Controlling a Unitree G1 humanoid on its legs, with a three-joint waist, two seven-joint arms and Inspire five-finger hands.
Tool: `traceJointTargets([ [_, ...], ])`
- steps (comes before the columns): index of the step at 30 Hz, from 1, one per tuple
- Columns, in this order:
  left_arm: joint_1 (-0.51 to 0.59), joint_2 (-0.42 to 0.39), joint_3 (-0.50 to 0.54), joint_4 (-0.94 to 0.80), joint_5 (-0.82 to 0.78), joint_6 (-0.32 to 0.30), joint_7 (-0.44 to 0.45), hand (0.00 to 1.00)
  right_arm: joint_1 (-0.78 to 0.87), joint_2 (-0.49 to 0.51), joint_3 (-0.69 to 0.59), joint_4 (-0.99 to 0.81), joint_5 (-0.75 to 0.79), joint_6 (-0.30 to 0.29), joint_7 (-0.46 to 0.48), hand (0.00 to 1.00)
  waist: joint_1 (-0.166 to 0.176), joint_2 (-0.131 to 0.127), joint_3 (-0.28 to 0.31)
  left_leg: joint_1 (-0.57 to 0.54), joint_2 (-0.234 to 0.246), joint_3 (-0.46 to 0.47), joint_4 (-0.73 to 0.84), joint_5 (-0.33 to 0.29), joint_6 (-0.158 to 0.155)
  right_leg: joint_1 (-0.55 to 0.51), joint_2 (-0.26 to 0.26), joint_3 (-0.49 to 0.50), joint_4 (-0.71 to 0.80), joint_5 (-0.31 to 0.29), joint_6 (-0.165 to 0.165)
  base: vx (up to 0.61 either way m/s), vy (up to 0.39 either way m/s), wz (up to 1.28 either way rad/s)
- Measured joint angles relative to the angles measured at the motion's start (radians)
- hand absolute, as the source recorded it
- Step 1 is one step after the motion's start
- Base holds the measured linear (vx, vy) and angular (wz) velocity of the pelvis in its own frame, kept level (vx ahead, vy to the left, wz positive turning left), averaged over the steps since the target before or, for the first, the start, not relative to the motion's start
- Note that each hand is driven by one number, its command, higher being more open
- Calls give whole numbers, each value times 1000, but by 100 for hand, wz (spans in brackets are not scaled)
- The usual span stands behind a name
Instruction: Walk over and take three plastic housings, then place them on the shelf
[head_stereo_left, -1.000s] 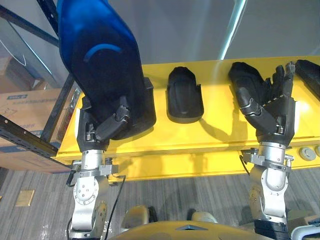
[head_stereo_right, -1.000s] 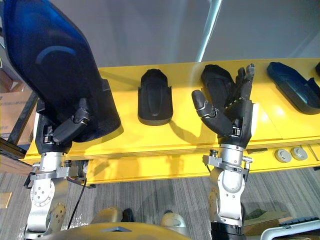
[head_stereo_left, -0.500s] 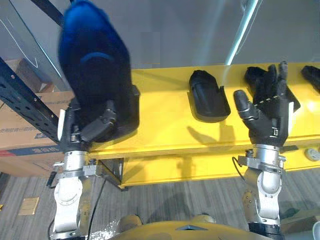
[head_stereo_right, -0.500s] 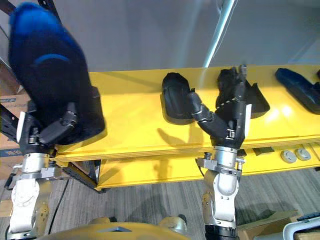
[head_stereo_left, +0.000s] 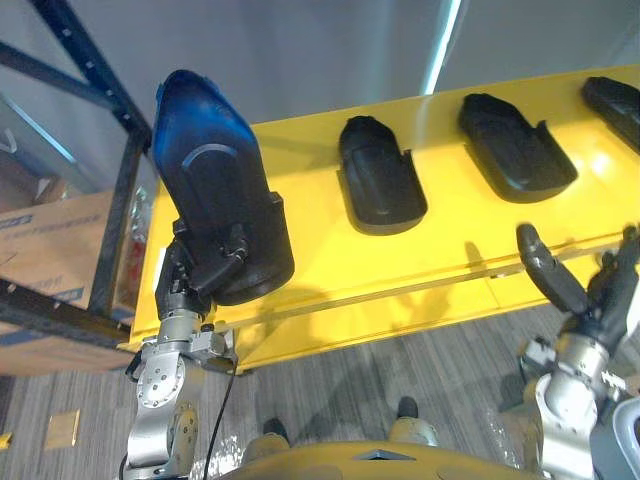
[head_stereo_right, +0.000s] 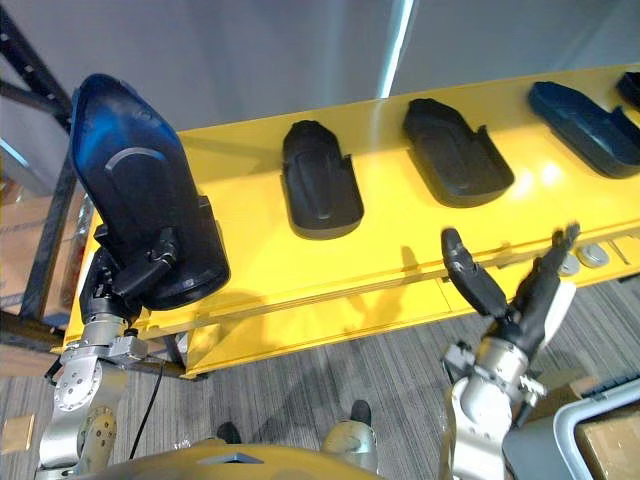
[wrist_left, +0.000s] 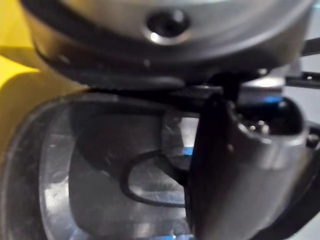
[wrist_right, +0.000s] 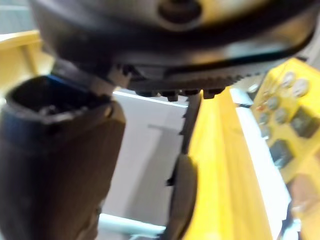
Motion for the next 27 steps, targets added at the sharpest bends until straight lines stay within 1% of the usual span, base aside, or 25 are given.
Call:
traceJointTargets([
  [1, -10, 3, 6, 12, -37, 12, 3, 0, 32, 4, 2, 82, -1, -3, 30, 100, -4, -2, 1, 7, 0, 10, -2, 0, 0, 0, 0, 3, 0, 0, 0, 11, 16, -20],
  [2, -15, 5, 7, 21, -55, 13, 7, 0, 43, 9, 3, 130, -1, -3, 45, 100, -6, -2, 1, 10, 0, 13, -4, 0, 0, 0, 0, 4, 0, 0, 0, -8, 1, -15],
  [3, -24, 7, 9, 38, -68, 13, 20, 0, 55, 17, 6, 231, -3, -4, 62, 100, -7, 2, 3, 15, 1, 17, -10, 1, -1, 1, 1, 6, 0, 0, 0, -26, -12, -5],
  [4, -33, 7, 15, 48, -67, 13, 30, 0, 56, 33, 6, 324, -5, -4, 64, 100, -8, 8, 5, 16, 2, 17, -15, 4, 0, 1, 1, 6, 0, 0, 0, -36, -14, -2],
  [5, -40, 8, 16, 53, -63, 13, 39, 0, 55, 40, 6, 364, -1, -4, 65, 100, -7, 10, 8, 15, 2, 17, -16, 4, 0, 1, 0, 6, 0, 0, 0, -58, -16, 2],
  [7, -71, 14, 27, 77, -57, 15, 64, 0, 50, 46, 13, 487, 36, -4, 65, 100, -5, 26, 21, 13, 2, 17, -23, -4, 0, 2, 0, 3, -1, -2, -1, -72, -15, 3],
  [9, -92, 22, 29, 88, -57, 23, 79, 0, 42, 46, 14, 533, 65, -3, 68, 100, -5, 30, 30, 6, 5, 22, -26, 1, 1, 2, 2, -1, -7, -3, -2, -71, -20, 15],
  [10, -113, 29, 29, 91, -57, 36, 90, 0, 32, 39, 13, 572, 84, -3, 72, 100, -7, 38, 39, -2, 6, 28, -30, 12, 2, -1, 3, -12, -8, -3, -2, -71, -28, 20],
  [13, -156, 31, 29, 123, -57, 43, 103, 0, -10, 7, 17, 665, 131, 21, 127, 100, 0, 43, 43, -3, 5, 35, -58, 36, 3, -13, 8, -14, -7, -6, -8, -22, -16, 9],
  [14, -186, 32, 28, 141, -57, 58, 106, 0, -31, -6, 22, 715, 142, 37, 145, 100, 5, 43, 44, -3, 5, 33, -69, 48, 3, -15, 9, -18, -5, -6, -8, 3, -6, 15],
  [16, -242, 42, 26, 172, -57, 77, 111, 0, -69, -13, 23, 787, 149, 69, 186, 100, 8, 40, 68, -4, 4, 18, -72, 67, 3, -15, 8, -28, 11, -11, -14, 1, 1, 17],
  [17, -273, 57, 25, 184, -57, 81, 111, 0, -97, -13, 24, 825, 158, 88, 213, 100, 9, 43, 84, -5, 4, 12, -70, 71, 4, -16, 7, -30, 21, -15, -15, -5, 6, 11],
  [19, -312, 79, 23, 188, -57, 99, 108, 0, -133, -13, 25, 882, 183, 112, 242, 100, 15, 36, 106, -11, 4, 3, -67, 75, 6, -20, 6, -34, 31, -21, -16, -19, 1, 10],
  [20, -325, 83, 22, 190, -57, 103, 104, 0, -142, -14, 24, 897, 190, 120, 253, 100, 19, 37, 111, -15, 3, 0, -66, 76, 6, -25, 5, -35, 39, -25, -17, -23, 0, 20],
  [21, -366, 102, 14, 205, -58, 115, 98, 0, -160, -21, 24, 926, 196, 127, 273, 100, 22, 38, 125, -26, 1, -13, -64, 80, 9, -37, -2, -44, 64, -39, -15, -22, -1, 20],
  [23, -412, 132, 2, 233, -58, 122, 93, 0, -186, -34, 26, 951, 196, 131, 292, 100, 29, 43, 134, -41, -1, -22, -62, 86, 11, -63, -10, -46, 100, -55, -16, -22, -6, 17],
  [24, -443, 153, 2, 262, -60, 130, 87, 0, -206, -44, 27, 955, 196, 138, 302, 100, 29, 44, 150, -41, -1, -26, -59, 87, 11, -68, -13, -46, 118, -65, -14, -15, -8, 7],
  [27, -500, 195, 3, 301, -60, 141, 74, 0, -245, -68, 35, 955, 196, 147, 308, 100, 30, 45, 164, -66, 2, -34, -45, 89, 11, -104, -21, -45, 166, -88, -15, -49, -24, 7],
])
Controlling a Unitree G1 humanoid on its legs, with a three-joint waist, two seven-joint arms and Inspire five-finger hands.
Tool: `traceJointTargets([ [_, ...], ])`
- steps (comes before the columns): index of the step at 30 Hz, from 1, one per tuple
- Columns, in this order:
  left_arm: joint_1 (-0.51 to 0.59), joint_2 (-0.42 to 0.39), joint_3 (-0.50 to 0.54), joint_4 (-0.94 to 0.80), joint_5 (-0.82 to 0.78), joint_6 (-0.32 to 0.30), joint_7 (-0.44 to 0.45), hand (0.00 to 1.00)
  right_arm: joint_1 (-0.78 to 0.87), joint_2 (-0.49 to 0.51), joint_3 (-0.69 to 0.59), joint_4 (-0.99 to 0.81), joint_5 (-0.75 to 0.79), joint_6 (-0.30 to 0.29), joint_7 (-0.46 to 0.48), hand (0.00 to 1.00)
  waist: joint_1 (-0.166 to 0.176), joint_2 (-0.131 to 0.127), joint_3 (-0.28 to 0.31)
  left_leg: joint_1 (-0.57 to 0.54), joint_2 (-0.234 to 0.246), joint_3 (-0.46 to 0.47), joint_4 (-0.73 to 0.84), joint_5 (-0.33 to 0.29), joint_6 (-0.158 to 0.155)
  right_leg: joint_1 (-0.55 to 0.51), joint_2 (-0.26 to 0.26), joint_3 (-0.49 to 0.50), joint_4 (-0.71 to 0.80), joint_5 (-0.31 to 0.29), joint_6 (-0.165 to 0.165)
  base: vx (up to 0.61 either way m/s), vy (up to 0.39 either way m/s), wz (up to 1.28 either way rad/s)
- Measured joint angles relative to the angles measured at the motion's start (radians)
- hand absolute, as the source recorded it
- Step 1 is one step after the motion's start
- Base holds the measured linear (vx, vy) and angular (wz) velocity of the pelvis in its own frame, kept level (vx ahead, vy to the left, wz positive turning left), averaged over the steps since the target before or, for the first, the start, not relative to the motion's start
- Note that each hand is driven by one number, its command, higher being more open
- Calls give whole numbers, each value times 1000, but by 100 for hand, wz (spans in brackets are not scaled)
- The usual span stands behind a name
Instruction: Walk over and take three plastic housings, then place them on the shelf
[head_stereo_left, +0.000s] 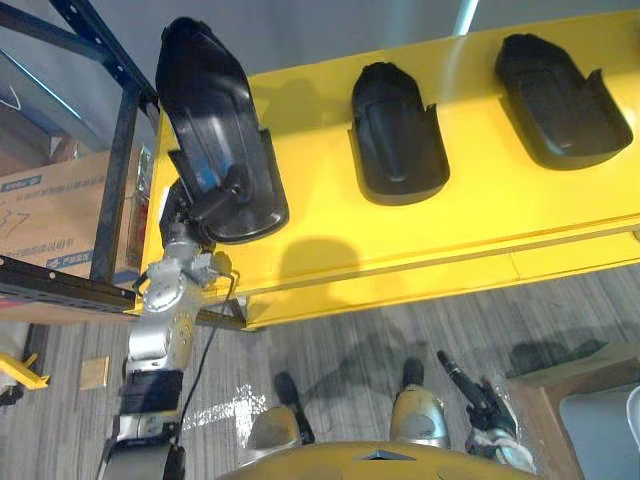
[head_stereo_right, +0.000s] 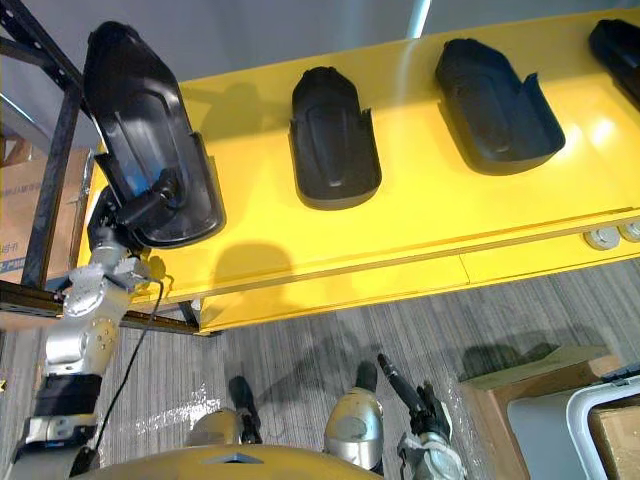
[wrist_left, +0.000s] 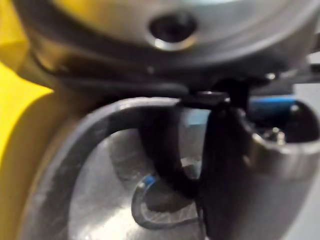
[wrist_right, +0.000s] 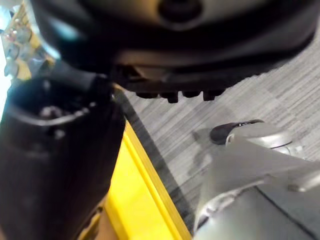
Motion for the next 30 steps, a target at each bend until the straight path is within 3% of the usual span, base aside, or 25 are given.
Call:
traceJointTargets([
  [9, -130, 105, 16, 39, -6, 27, -59, 0, -36, -22, 23, 3, 3, 19, -2, 100, 3, -10, 74, -42, 1, -27, 28, 3, 1, -45, -15, -9, 65, -25, -3, -20, -13, 7],
  [10, -131, 111, 17, 41, -6, 36, -61, 100, -37, -22, 27, 5, 12, 20, -2, 100, 3, -11, 76, -42, 1, -27, 28, 3, 1, -46, -15, -10, 66, -26, -3, 0, 0, 0],
  [18, -158, 162, 34, 88, 11, 72, -80, 100, -52, -20, 27, 21, 27, 21, -4, 100, 5, -11, 77, -40, 1, -25, 27, 3, 1, -44, -15, -10, 69, -31, -3, 0, 0, 0],
  [30, -166, 161, 30, 139, 10, 113, -97, 100, -47, -9, 19, 29, 29, 22, -8, 100, 3, -13, 74, 36, 0, -11, -7, 3, -3, 36, -5, -13, 21, -23, 8, -4, 2, -2],
])
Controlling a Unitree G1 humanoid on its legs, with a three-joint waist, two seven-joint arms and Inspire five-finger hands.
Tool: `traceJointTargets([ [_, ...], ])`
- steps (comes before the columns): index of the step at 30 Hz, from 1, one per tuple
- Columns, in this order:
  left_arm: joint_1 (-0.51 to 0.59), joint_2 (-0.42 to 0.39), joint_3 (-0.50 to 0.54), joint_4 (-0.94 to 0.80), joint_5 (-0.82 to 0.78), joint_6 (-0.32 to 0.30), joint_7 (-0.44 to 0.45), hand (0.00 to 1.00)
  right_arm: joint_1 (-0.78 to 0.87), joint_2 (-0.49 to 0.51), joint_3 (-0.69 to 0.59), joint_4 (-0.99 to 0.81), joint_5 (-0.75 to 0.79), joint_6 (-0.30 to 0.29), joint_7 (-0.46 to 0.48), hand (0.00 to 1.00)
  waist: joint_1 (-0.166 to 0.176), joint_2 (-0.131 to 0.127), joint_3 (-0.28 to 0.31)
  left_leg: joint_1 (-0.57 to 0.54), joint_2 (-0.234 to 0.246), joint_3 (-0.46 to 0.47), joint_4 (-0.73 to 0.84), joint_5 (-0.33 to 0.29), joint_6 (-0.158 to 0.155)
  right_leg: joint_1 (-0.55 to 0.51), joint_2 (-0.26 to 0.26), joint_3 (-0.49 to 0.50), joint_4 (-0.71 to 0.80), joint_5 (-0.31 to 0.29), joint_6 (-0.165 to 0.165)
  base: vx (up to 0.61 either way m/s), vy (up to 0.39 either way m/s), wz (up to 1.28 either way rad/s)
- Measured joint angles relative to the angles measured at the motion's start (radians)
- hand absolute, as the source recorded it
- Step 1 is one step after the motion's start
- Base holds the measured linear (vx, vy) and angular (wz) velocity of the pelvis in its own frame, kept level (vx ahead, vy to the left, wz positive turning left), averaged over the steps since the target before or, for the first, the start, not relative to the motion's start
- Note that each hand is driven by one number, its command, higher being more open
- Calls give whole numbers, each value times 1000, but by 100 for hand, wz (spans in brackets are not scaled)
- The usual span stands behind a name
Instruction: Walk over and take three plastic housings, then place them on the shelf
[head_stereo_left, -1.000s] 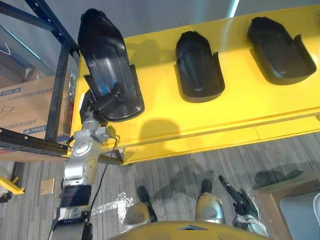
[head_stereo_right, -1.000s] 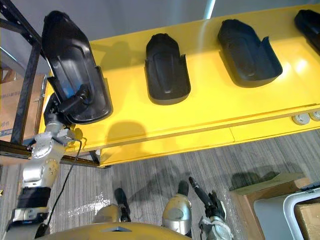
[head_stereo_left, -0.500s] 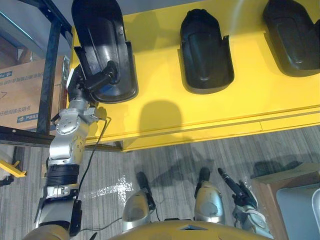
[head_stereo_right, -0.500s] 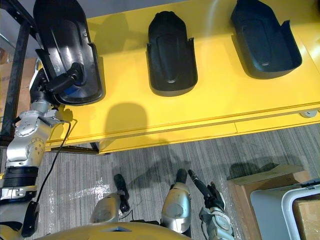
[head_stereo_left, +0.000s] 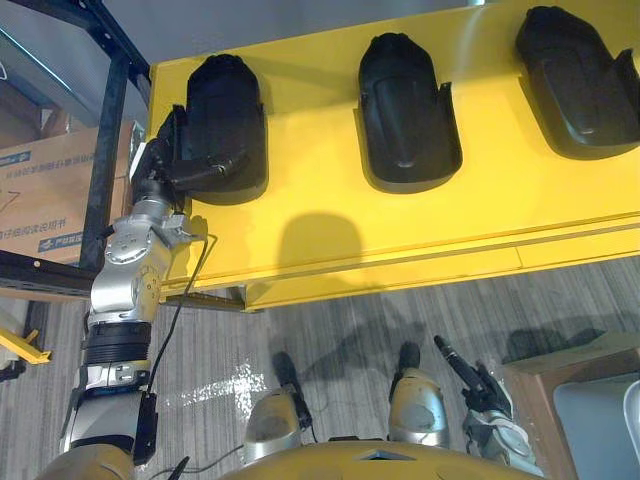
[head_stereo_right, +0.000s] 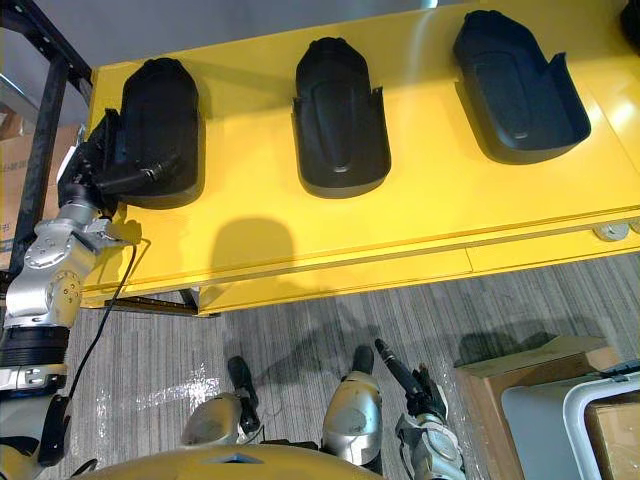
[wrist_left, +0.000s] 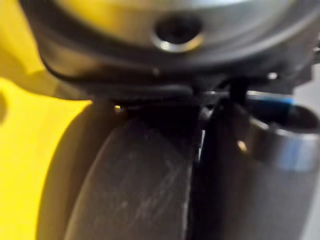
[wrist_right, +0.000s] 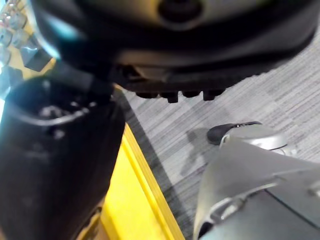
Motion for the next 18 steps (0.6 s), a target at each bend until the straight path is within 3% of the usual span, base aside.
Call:
traceJointTargets([
  [9, 41, -5, -12, 12, 2, 61, -10, 100, 4, 41, -33, 28, -8, 0, -10, 100, -3, 1, -67, 81, -5, 16, -36, 0, -1, 118, 22, -25, -134, 49, 4, 46, 10, -2],
  [18, 141, -9, -39, -66, 165, 89, -13, 100, 37, 59, -74, 31, -7, -5, -46, 100, -5, -3, -148, 115, -7, 29, -62, 0, -1, 173, 35, -35, -204, 78, 7, 2, 5, -2],
])
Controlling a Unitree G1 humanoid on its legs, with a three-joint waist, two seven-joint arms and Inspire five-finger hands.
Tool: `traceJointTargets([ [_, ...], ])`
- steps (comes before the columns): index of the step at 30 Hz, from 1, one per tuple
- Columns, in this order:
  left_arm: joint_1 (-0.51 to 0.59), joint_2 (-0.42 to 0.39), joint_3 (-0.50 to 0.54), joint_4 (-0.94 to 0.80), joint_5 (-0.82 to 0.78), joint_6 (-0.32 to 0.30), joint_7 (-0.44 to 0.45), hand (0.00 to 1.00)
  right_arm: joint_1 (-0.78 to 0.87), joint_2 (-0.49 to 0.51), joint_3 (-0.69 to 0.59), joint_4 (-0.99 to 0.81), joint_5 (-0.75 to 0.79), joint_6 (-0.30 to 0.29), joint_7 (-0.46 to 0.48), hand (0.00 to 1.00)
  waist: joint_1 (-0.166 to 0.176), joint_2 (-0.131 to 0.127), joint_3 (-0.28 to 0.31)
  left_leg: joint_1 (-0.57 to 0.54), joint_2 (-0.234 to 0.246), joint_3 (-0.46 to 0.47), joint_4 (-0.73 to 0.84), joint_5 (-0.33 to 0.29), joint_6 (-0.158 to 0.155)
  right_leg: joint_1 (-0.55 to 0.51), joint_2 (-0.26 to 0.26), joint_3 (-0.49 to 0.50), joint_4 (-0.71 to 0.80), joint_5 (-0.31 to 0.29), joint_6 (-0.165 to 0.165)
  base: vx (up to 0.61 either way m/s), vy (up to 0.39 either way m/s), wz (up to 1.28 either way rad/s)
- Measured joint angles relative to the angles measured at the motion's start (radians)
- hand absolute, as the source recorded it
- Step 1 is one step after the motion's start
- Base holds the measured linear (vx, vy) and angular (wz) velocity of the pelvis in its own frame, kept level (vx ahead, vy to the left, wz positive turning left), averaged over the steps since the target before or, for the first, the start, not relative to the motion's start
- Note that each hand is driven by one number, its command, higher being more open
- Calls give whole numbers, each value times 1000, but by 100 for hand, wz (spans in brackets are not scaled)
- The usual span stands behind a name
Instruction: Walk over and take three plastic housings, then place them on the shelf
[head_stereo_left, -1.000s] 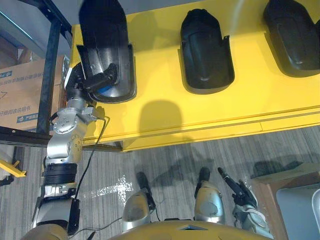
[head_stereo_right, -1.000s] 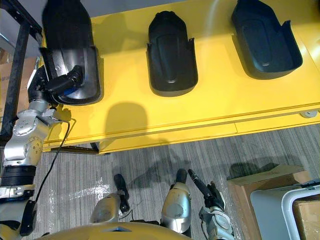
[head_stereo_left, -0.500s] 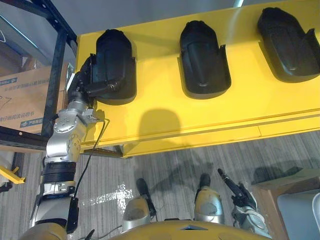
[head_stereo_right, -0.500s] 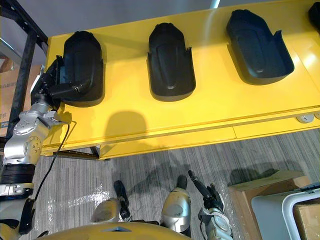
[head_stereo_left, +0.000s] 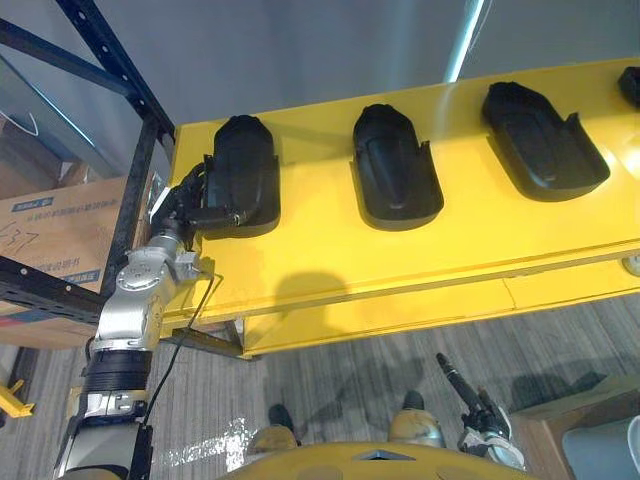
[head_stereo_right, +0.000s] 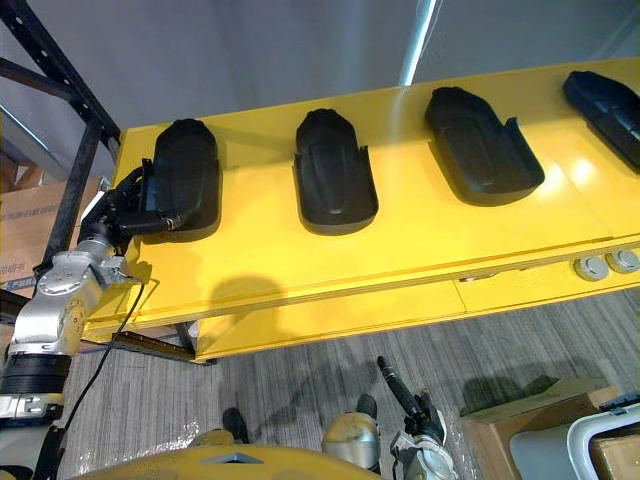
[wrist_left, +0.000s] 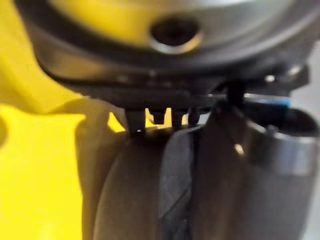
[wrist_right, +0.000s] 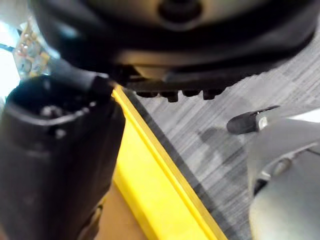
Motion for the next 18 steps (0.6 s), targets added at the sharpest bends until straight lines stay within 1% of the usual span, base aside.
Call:
traceJointTargets([
  [4, 60, -28, 0, -81, 40, -3, 10, 100, 20, 8, -37, 23, 0, -1, -10, 100, 9, -2, -10, 13, -2, 2, -14, 4, -4, 11, 0, 0, -1, 0, 1, -3, 5, 1],
  [5, 89, -50, 0, -117, 81, -3, 16, 100, 32, 9, -38, 44, 0, -2, -18, 100, 16, -2, -26, 12, -2, 3, -14, 4, -4, 11, 0, -1, -1, 0, 1, 0, 0, 0],
  [7, 97, -62, 0, -128, 114, -3, 18, 100, 37, 11, -39, 52, 0, -2, -21, 100, 20, -3, -33, 12, -2, 3, -15, 4, -4, 12, 0, -1, -1, 0, 1, 0, 0, 0],
  [8, 98, -72, 0, -133, 154, -3, 28, 100, 38, 16, -49, 62, 0, -2, -24, 100, 27, -2, -43, 12, -1, 3, -16, 6, -6, 12, 0, -1, -1, 0, 1, 0, 0, 0],
  [9, 98, -75, 0, -134, 163, -3, 38, 100, 39, 17, -52, 66, 0, -3, -27, 100, 30, -2, -49, 12, -1, 3, -17, 6, -7, 12, 1, -1, -1, 0, 1, 0, 0, 0],
  [12, 110, -80, 0, -140, 220, -23, 113, 100, 46, 19, -54, 80, 0, -29, -71, 100, 35, 1, -83, 12, -1, 3, -20, 6, -7, 14, 1, -2, -1, 0, 1, 0, 0, 0],
  [13, 136, -80, 2, -163, 230, -57, 167, 100, 50, 25, -51, 70, 0, -63, -109, 100, 33, 2, -92, 12, -1, 5, -20, 6, -8, 14, 1, -1, -1, 0, 1, 0, 0, 0],
  [14, 145, -83, 2, -181, 232, -71, 193, 100, 58, 30, -44, 50, 3, -79, -133, 100, 33, 3, -95, 12, 0, 5, -20, 6, -8, 14, 1, -2, -1, 1, 1, 0, 0, 0],
  [16, 198, -112, 4, -294, 236, -152, 306, 100, 110, 63, -22, -97, 10, -137, -242, 100, 32, 1, -109, 12, 2, 7, -20, 6, -8, 13, 3, -1, -1, 2, -1, 0, 0, 0],
  [17, 210, -124, 7, -320, 249, -180, 333, 100, 119, 67, -14, -132, 10, -151, -273, 100, 32, 0, -113, 12, 2, 9, -20, 6, -8, 12, 3, 0, 0, 2, -1, 1, 6, -7],
  [18, 222, -153, 11, -373, 276, -231, 379, 100, 131, 76, -10, -203, 10, -177, -325, 100, 33, -2, -116, 13, 4, 16, -20, 6, -8, 8, 4, 7, -1, 5, -4, -6, 8, -12],
])
